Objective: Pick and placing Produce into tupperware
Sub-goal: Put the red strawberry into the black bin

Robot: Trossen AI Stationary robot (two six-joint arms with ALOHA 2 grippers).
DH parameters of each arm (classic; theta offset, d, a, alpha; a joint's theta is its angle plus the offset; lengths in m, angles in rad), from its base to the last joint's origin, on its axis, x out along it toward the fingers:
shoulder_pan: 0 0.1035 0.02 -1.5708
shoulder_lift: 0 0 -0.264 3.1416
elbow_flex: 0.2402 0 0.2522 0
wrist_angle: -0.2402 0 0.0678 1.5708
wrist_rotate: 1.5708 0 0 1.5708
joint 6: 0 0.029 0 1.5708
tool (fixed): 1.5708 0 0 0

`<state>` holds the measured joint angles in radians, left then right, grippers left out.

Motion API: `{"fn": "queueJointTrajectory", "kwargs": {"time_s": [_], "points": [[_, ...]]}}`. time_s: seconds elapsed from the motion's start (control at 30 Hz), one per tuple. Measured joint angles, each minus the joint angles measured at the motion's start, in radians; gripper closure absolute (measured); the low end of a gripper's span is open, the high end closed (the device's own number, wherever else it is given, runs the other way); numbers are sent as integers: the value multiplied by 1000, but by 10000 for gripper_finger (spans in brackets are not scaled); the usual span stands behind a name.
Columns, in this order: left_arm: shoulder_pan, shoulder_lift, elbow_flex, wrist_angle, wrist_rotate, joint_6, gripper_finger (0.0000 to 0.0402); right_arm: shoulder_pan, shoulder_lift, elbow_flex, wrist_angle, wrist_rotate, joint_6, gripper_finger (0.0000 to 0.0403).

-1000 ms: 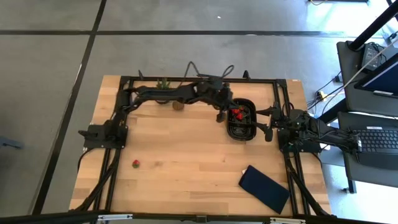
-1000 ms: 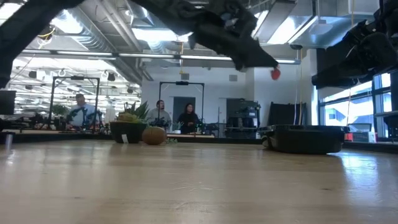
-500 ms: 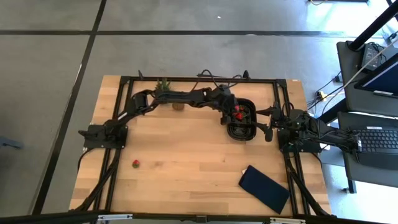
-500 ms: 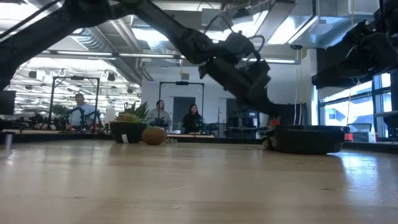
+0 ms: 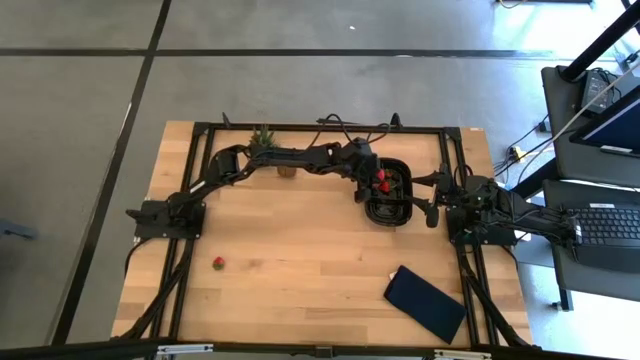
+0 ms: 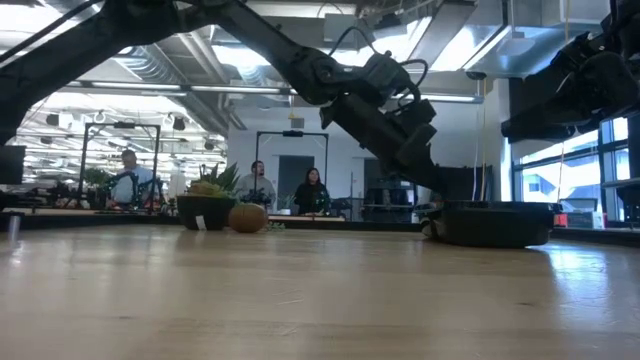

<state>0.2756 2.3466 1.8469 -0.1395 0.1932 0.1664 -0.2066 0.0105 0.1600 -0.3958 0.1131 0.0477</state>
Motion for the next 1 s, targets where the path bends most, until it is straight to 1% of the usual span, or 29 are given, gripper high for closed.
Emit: {"fn": "queueJointTrajectory", "kwargs": {"time_s": [0.17, 0.27, 0.37, 0.53, 0.67, 0.77, 0.87, 1.0], "points": [[-1, 0, 0, 0, 0, 27, 369, 0, 0, 0, 0, 0, 0, 121], [-1, 0, 0, 1, -2, 27, 351, 0, 0, 0, 0, 0, -2, 121], [-1, -2, 0, -3, -9, 27, 314, 0, 0, 0, 0, 0, -2, 121], [-1, -50, -2, -45, -9, 45, 232, 0, 0, 0, 0, 0, -2, 121], [-1, -119, -1, -132, -10, 72, 168, 0, 0, 0, 0, 0, -1, 121], [-1, -177, -1, -221, -10, 78, 138, 0, 0, 0, 1, 0, 1, 121], [0, -248, -1, -344, -9, 78, 124, 0, 0, 0, 1, 0, 9, 121], [0, -333, 0, -530, -12, 64, 123, 0, 0, 0, 1, 0, 23, 121]]}}
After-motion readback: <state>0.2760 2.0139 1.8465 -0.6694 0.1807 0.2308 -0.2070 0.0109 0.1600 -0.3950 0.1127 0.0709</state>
